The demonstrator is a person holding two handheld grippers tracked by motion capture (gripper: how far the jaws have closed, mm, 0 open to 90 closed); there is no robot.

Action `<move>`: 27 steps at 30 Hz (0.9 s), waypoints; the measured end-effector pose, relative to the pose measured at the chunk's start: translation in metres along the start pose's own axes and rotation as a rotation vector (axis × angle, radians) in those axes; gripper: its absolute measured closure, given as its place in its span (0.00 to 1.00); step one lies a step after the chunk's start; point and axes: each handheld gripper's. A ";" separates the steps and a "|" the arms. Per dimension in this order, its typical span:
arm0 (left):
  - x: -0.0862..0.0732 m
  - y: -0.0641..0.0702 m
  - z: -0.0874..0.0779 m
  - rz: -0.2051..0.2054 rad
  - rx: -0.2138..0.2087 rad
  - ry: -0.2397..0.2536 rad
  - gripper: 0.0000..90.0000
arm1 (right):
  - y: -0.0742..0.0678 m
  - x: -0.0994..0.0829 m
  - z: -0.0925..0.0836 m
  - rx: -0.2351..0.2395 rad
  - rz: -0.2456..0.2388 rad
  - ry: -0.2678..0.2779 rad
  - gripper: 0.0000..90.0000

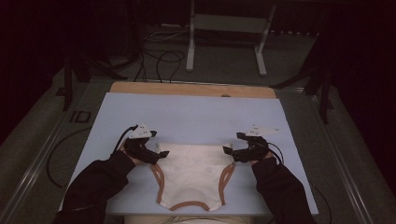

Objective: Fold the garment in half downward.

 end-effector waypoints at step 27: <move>-0.017 -0.021 0.028 -0.022 0.042 -0.130 0.33 | 0.039 -0.029 0.040 0.001 0.146 -0.145 0.29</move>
Point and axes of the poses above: each handheld gripper's, and its own axes: z roughly forward along the jaws, x roughly out of its top, y roughly to its right, and after that the axes turned 11 degrees about x, right-handed
